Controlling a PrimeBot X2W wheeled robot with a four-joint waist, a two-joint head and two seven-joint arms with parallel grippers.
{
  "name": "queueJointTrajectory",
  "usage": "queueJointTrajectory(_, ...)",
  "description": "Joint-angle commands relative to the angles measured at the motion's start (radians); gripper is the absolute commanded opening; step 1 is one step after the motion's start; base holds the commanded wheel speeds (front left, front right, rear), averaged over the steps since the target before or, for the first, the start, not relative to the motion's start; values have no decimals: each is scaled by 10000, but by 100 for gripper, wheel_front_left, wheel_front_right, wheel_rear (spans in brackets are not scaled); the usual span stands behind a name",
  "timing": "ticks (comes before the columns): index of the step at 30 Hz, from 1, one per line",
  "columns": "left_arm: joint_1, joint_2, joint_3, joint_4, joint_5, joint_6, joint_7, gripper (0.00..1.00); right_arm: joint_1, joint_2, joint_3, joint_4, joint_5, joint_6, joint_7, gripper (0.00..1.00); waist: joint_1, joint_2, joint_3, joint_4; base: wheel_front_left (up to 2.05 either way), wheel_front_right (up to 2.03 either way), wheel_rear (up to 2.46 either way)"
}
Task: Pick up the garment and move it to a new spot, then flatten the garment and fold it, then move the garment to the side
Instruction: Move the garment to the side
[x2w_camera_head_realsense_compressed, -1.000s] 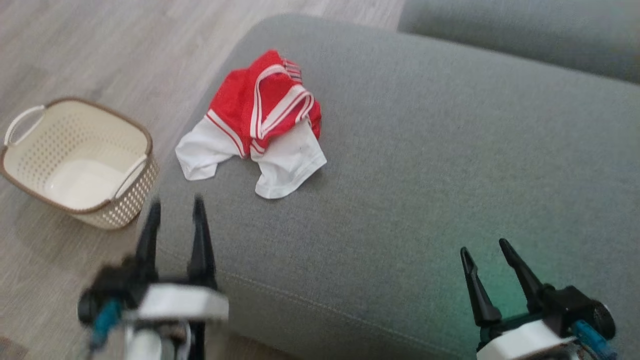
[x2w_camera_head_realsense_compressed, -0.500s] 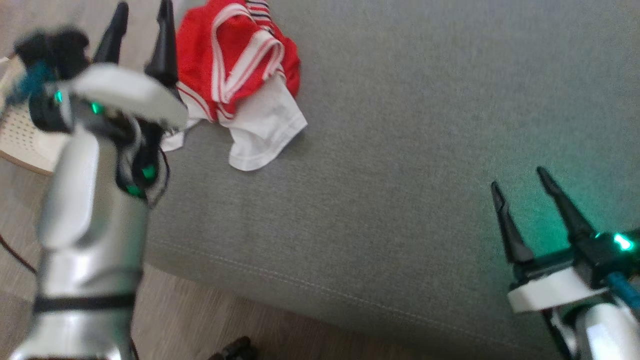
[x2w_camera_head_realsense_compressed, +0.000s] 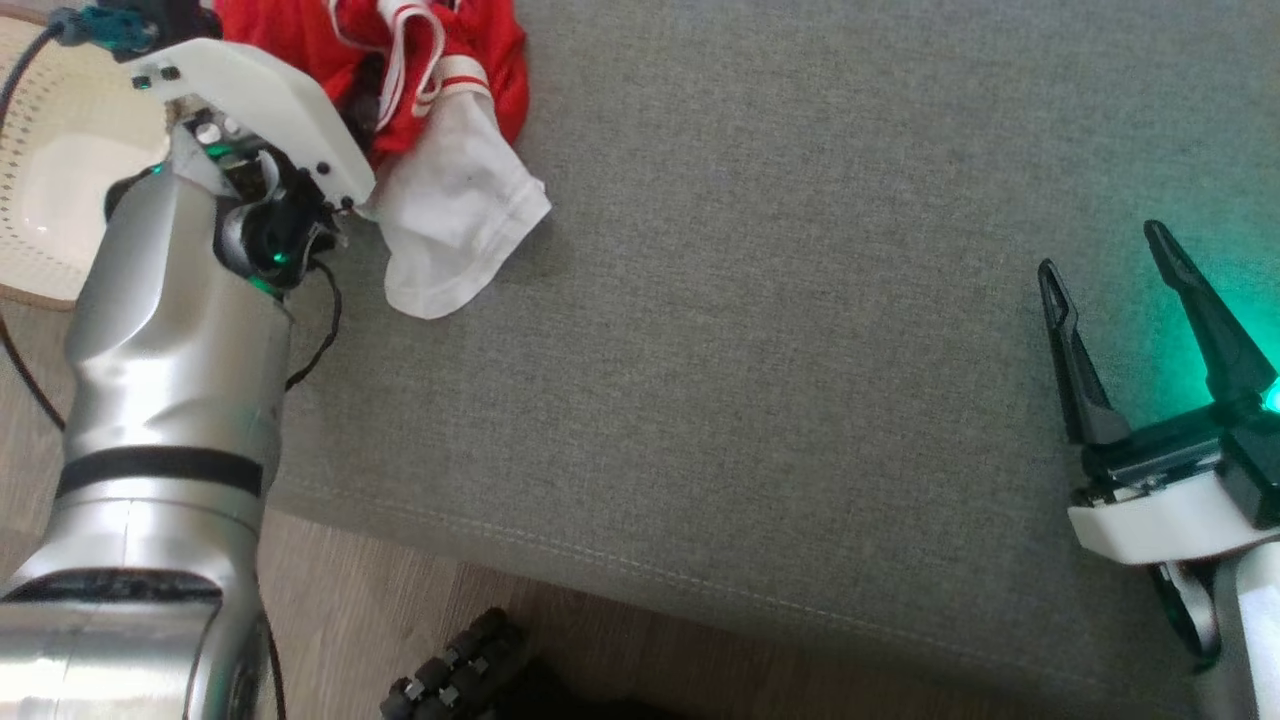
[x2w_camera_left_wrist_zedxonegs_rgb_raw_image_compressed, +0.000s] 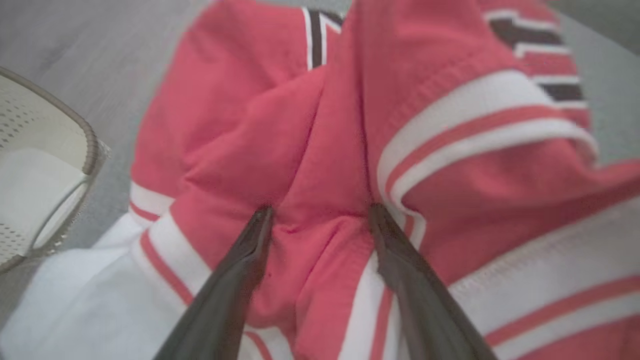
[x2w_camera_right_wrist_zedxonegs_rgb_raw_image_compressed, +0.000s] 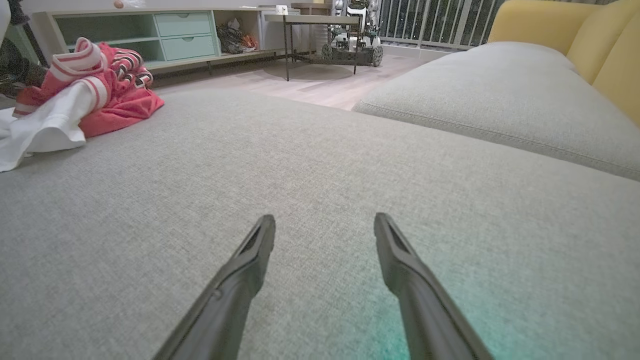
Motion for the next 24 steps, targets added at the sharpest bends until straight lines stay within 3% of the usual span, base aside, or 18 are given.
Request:
queueJointTrajectory(1,-313,467,213,89,-29,-108,-5,100,-49,-104,263,-393,13,-4,-65,100,-1,1,192,-91,0,0,0)
queueJointTrajectory(5,-474,344,69,889,-69,-305,-248,100,-139,-106,258,-495,41,-4,-65,100,-1,1,333,-163,0,0,0)
queueJointTrajectory(6,-503,327,34,1056,-83,-362,-328,38,-154,-100,252,-500,47,-4,-65,100,-1,1,342,-187,0,0,0)
queueJointTrajectory(7,-573,327,32,1208,-129,-464,-808,0,-202,-40,217,-479,62,-4,-65,100,-1,1,305,-249,0,0,0)
queueJointTrajectory(15,-349,339,-50,432,-855,-731,-3804,0,-429,540,458,-127,230,-4,-65,100,-1,1,-758,-761,0,0,0)
queueJointTrajectory(20,437,611,-828,-1396,-2236,-738,-4092,0,-664,1012,358,-3,348,-4,-65,100,-1,1,-1683,-1294,0,0,0)
queueJointTrajectory(24,1128,1184,-1309,-3231,-3487,-740,-3547,0,-782,1287,408,-71,387,-4,-65,100,-1,1,-2293,-1906,0,0,0)
